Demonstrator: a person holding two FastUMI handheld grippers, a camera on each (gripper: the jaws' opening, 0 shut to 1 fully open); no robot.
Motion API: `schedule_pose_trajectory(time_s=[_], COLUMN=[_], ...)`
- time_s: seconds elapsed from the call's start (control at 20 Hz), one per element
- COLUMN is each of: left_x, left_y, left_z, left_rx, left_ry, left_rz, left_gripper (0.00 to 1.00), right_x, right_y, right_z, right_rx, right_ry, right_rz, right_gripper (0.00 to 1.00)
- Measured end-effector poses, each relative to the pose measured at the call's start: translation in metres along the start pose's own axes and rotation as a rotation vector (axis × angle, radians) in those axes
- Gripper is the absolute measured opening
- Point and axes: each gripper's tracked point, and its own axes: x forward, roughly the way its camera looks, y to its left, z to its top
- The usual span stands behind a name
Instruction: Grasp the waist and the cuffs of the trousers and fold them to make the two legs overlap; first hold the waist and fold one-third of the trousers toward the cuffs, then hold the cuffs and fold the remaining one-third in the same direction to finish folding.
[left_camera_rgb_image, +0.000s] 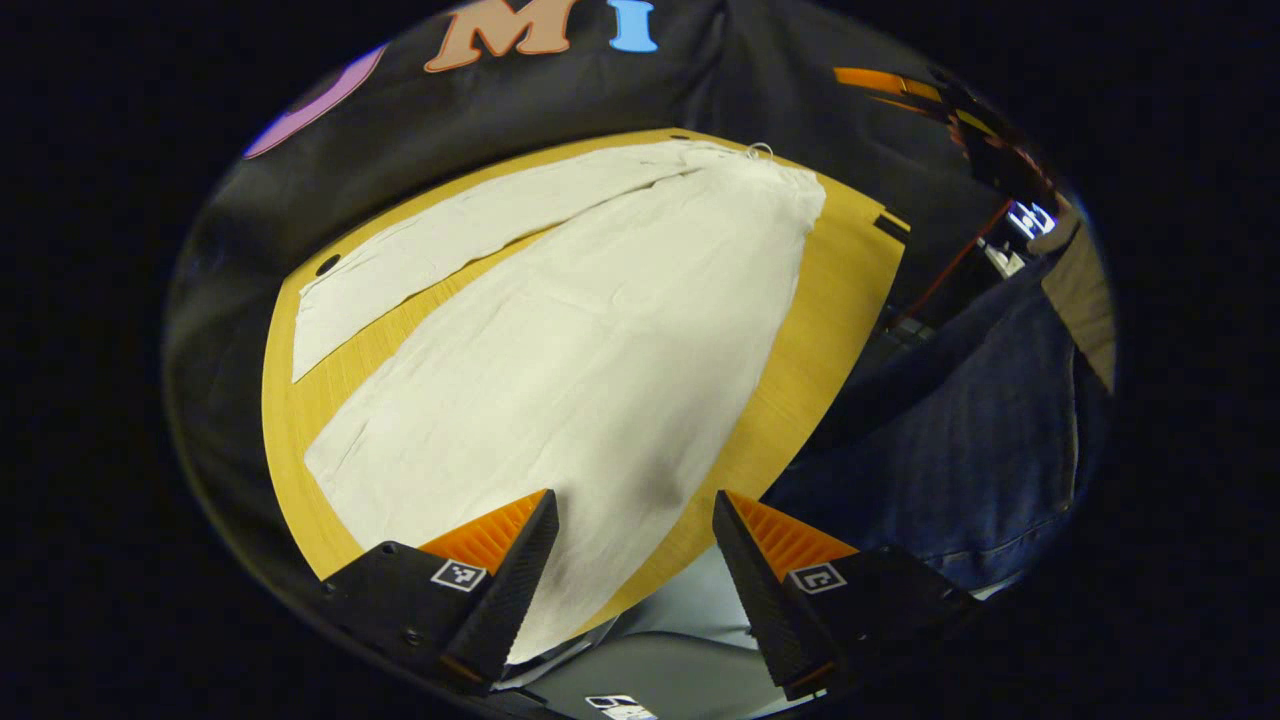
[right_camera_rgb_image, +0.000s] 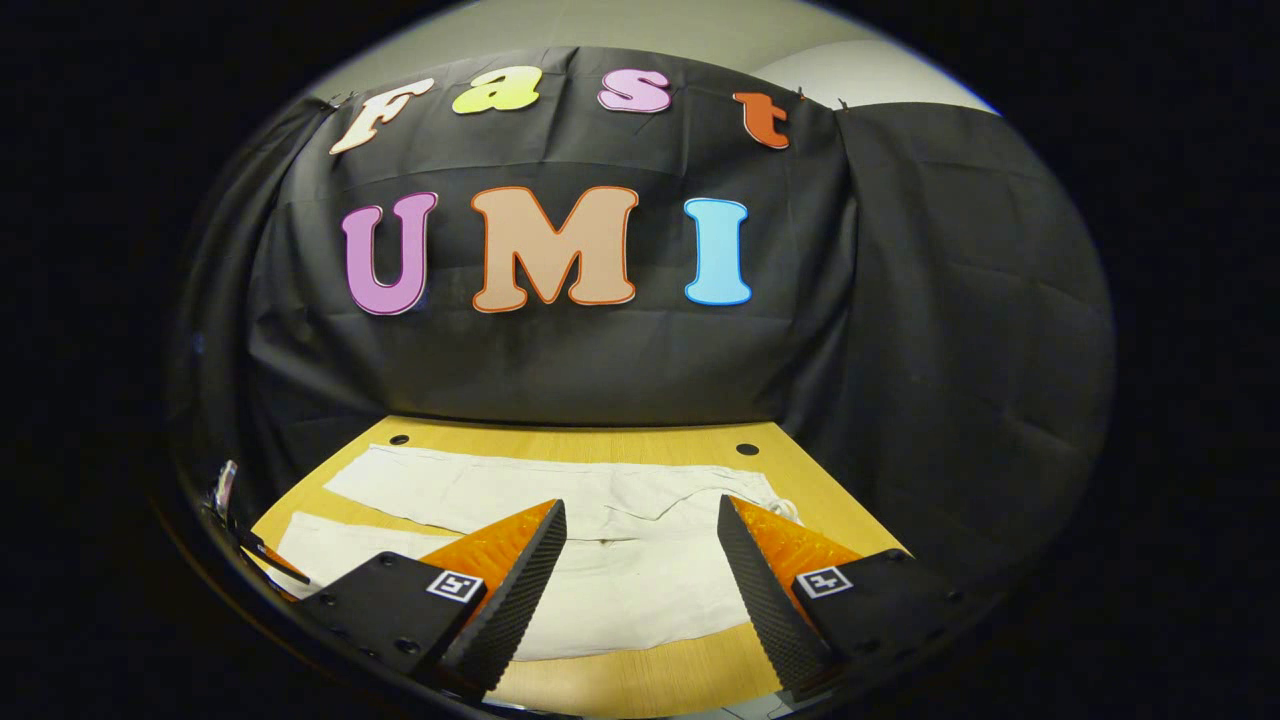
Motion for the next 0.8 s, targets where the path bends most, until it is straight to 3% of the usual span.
schedule_pose_trajectory(time_s=[0.25,0.8], left_x=[0.003,0.005], left_y=[0.009,0.021], left_z=[-0.027,-0.038], left_rx=[0.037,0.114], left_ry=[0.091,0.175], left_rz=[-0.023,-0.023], left_gripper=[0.88,0.73], right_x=[0.002,0.013], right_y=[-0.009,-0.031], right_z=[-0.004,-0.003], right_rx=[0.015,0.022], right_ry=[0.005,0.009], right_rz=[-0.019,-0.032], right_gripper=[0.98,0.98])
